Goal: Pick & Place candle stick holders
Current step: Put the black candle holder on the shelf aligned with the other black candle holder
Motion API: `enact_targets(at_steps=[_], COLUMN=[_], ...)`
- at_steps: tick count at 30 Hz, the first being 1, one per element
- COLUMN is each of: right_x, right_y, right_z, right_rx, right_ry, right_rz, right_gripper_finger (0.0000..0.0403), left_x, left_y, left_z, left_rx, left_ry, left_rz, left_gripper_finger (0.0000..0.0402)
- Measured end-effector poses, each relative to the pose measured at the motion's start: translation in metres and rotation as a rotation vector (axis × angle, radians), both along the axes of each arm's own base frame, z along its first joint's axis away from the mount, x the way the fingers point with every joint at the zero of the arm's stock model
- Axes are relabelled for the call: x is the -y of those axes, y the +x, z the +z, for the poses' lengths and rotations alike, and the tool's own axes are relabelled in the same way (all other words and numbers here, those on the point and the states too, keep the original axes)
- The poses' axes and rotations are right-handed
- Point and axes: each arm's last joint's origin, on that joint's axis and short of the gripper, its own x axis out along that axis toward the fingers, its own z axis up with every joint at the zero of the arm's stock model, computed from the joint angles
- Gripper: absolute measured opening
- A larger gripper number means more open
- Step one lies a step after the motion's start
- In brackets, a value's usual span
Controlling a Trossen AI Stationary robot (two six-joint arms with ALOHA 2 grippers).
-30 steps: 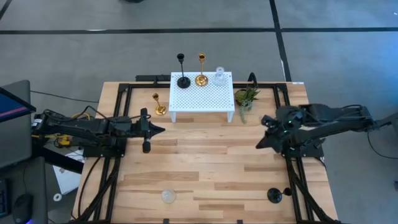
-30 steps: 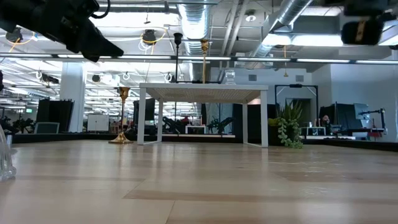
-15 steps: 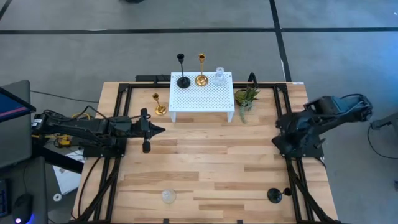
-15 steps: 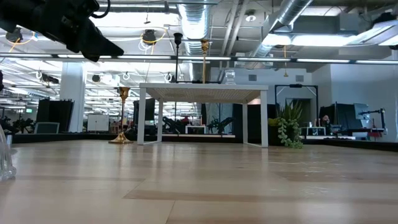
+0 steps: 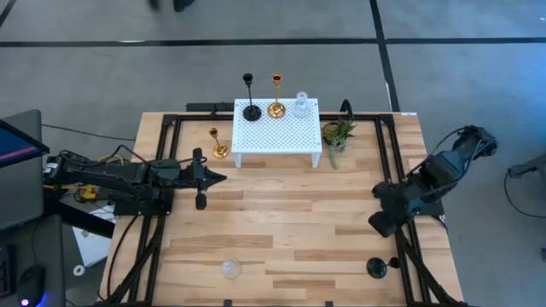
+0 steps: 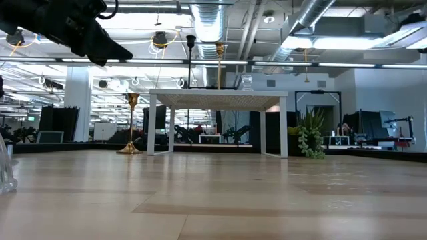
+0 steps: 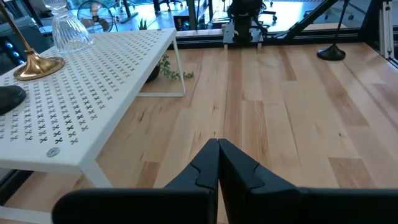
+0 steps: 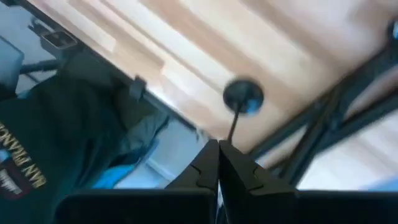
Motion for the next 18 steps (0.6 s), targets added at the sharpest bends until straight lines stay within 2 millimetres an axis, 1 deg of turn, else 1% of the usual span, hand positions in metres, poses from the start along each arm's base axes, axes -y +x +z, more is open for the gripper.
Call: enact_targets(at_steps=[5,12,18], right_x=[-0.019,-0.048,-0.064], right_y=[0.003,0.003,0.004], right_z=[0.004,-0.004,-0.014], right_rx=[0.052,-0.031,-0.097], right_ry=[-0.11,-0.151,-0.178], right_rz=[0.052,0.078,0.071], right_gripper_finger=[0.0,0.0,0.0], left_x=[0.0,0.0,0.0], left_y=[0.0,0.0,0.0], left_z=[0.0,0.001,0.001], left_rx=[0.0,0.007,0.009], left_ry=[0.0,-0.001,-0.002], left_rz=[0.0,0.0,0.0], left_gripper_finger=[0.0007,0.0005,0.0006])
